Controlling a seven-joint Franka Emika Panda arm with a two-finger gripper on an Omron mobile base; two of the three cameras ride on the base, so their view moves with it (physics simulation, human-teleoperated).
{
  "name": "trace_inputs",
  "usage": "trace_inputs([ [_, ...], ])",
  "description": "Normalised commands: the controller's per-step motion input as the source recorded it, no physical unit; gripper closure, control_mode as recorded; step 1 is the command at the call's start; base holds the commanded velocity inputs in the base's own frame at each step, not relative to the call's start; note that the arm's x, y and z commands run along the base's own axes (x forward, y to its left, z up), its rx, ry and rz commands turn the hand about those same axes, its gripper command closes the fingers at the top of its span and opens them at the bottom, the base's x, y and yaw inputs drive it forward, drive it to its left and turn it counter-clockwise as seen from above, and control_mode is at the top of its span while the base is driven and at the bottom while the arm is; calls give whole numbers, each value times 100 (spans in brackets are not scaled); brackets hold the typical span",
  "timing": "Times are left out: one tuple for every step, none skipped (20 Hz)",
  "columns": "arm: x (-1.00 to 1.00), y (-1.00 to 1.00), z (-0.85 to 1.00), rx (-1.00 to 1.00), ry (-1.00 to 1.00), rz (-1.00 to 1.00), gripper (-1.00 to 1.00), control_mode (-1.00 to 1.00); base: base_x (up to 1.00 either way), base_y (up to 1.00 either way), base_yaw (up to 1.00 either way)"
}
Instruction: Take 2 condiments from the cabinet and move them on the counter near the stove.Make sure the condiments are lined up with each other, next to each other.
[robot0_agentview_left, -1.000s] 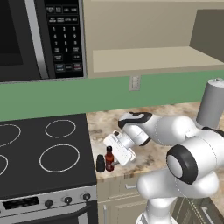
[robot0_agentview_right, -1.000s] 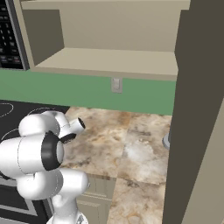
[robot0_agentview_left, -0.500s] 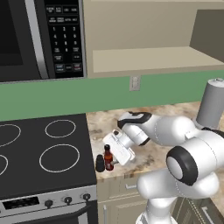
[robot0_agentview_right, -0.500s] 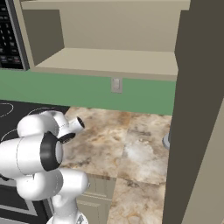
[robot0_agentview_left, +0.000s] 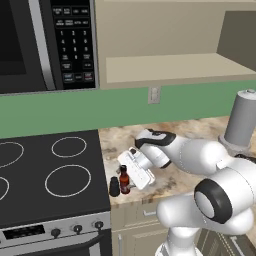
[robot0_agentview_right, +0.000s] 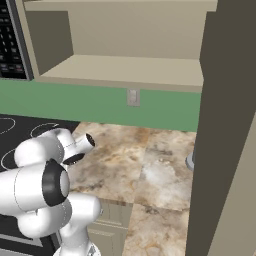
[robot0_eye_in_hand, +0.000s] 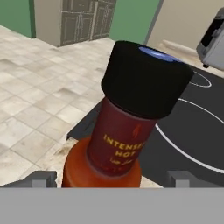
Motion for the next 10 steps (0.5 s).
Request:
trace_inputs([
  [-8,0,0,0,-1,0,-100,-100,0,0,0],
  [-6,0,0,0,0,0,-100,-100,0,0,0],
  [-4,0,0,0,0,-1,-100,-100,0,0,0],
  [-4,0,0,0,0,-1,-100,-100,0,0,0],
  [-6,0,0,0,0,-1,-100,-100,0,0,0],
  [-9,-2,0,0,-1,-1,-100,-100,0,0,0],
  [-12,-4,0,0,0,-1,-100,-100,0,0,0],
  [-14,-5,0,0,-1,-1,-100,-100,0,0,0],
  [-15,-6,0,0,0,-1,-100,-100,0,0,0],
  [-16,-10,0,0,0,-2,-100,-100,0,0,0],
])
